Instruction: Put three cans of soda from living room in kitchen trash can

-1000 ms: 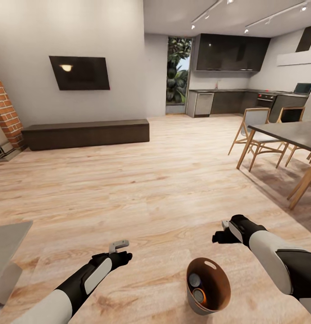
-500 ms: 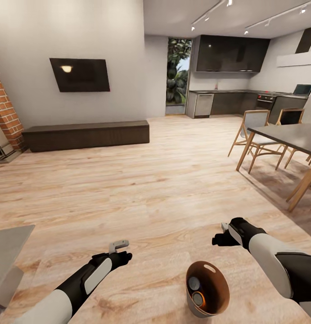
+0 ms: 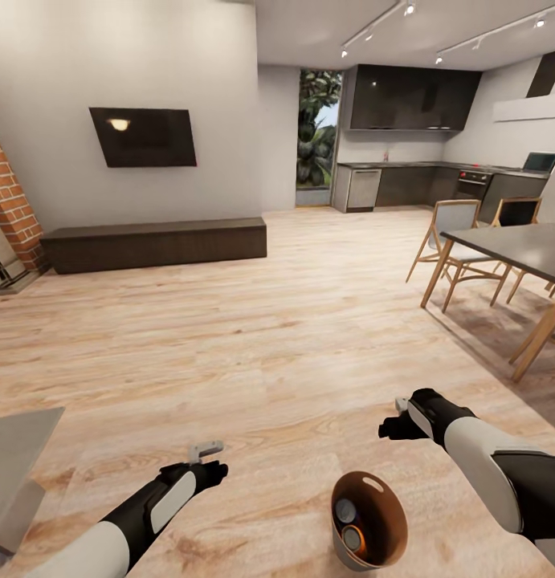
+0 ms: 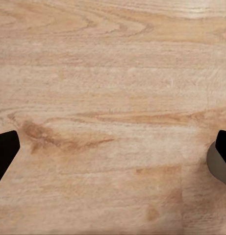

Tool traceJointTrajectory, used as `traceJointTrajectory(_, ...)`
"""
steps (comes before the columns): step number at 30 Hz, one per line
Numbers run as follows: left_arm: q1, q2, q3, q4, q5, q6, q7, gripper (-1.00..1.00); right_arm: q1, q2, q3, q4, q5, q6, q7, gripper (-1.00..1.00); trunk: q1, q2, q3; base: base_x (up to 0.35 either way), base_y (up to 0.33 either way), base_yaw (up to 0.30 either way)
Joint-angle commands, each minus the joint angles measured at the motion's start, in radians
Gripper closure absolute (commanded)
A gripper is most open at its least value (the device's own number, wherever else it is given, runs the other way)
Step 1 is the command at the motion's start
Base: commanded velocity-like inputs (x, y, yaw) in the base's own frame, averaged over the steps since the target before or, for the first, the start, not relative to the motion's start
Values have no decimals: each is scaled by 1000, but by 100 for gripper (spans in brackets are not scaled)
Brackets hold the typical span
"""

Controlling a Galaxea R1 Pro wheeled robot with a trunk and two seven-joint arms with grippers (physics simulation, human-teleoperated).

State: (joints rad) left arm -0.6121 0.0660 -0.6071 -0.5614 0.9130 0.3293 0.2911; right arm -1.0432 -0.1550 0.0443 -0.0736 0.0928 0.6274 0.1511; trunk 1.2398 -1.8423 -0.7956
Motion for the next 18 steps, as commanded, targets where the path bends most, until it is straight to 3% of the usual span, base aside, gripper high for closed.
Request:
traceJointTrajectory(1,0,0,0,2,0,-1,0,-100,0,0,0,0,0,0,0,-100,-4,7,3,0,0,0)
traceJointTrajectory(11,0,-2,0,9,0,-1,0,-100,5,1,0,2,-1,1,-1,-100,-42,77,35,0,0,0)
traceJointTrajectory(18,0,0,1,9,-1,6,-7,-100,82,7,-1,5,-1,1,-2,-100,-69,126,56,0,0,0)
